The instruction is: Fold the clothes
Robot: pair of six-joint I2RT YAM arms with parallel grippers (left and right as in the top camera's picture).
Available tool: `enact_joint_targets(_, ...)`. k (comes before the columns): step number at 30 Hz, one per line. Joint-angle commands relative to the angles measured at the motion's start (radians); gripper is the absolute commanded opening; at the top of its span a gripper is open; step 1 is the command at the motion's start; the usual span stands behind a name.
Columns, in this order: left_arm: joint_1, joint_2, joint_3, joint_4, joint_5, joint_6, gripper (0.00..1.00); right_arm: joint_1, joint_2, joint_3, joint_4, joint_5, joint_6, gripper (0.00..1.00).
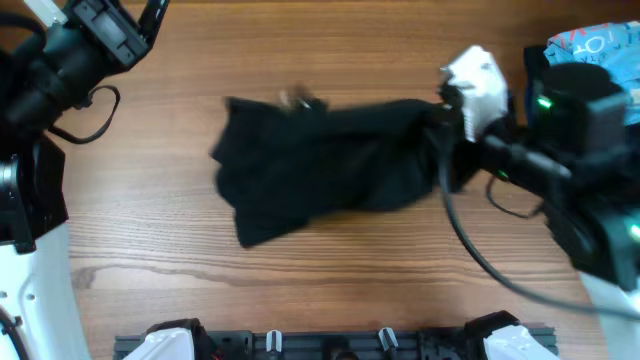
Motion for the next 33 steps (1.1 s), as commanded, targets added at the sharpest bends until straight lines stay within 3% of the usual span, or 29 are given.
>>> enact_joint_targets(1,0.006,-0.054,0.011,-0.038,0.034,0.099,0.24,0.000,-0.051,0.103,-0.052,0.072,-0.027,0.04)
enact_joint_targets(7,-0.001,-0.047,0.011,-0.324,0.036,0.308,0.22,0.000,-0.034,0.106,-0.116,0.099,-0.052,0.04)
enact_joint_targets(12,-0.093,0.126,0.010,-0.464,0.034,0.504,0.27,0.000,-0.006,0.106,-0.117,0.055,-0.052,0.04)
enact_joint_targets(21,-0.211,0.426,0.010,-0.525,0.013,0.600,0.27,-0.001,0.010,0.106,-0.132,0.086,-0.045,0.04)
enact_joint_targets(33,-0.405,0.539,0.010,-0.652,-0.325,0.680,0.35,-0.001,0.068,0.106,-0.118,0.101,0.001,0.04)
